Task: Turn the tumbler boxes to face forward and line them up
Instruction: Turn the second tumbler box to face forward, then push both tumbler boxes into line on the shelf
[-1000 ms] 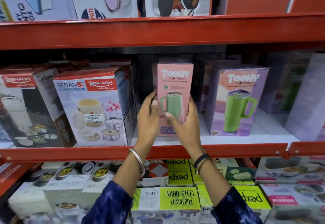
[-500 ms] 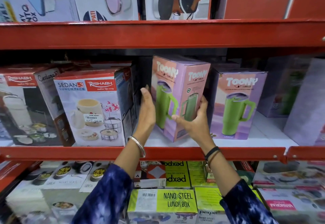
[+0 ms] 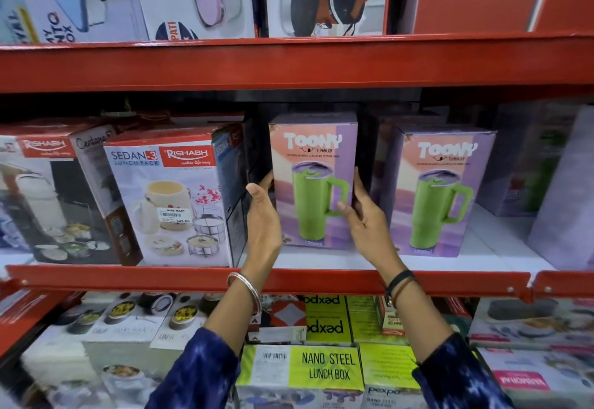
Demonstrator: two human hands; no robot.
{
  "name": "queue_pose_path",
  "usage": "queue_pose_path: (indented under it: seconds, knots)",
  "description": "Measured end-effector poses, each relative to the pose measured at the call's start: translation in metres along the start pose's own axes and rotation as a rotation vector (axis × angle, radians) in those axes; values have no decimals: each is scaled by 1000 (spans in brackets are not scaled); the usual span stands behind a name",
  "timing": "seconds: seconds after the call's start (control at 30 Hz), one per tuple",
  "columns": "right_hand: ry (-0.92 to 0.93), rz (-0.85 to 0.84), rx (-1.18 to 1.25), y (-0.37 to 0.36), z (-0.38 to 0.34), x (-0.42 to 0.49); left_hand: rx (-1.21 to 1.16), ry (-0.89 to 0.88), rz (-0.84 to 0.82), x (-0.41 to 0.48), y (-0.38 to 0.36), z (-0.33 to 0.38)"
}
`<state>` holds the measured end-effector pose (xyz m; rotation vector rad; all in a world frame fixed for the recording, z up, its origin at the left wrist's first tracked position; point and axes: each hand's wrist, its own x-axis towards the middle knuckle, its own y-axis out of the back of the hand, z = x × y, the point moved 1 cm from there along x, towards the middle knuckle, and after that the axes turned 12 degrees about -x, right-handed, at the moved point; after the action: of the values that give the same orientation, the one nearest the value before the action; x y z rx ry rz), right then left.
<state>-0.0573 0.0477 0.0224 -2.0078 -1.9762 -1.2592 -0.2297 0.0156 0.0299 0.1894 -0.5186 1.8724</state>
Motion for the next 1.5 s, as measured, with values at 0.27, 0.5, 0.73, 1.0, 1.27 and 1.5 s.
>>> queue_pose_path:
  seconds: [0.27,0.5,0.73,1.0,1.27,1.5]
  knots:
    - [-67,50,23,-7,13,-5,19,3,-7,-14,1,-6]
    - [-168,105,77,-4,9,-9,28,-27,-112,-13,15,-17]
    - [-344,166,264,-9,7,-24,63,-31,-125,-28,13,-9]
    - [-333,180,372,6,-12,-46,85,-13,-145,-50,14,4]
    - [-331,222,400,14,-20,-69,64,-1,-157,-75,16,16]
    - [-318,196,387,19,-23,-77,145,-66,-116,-88,12,25]
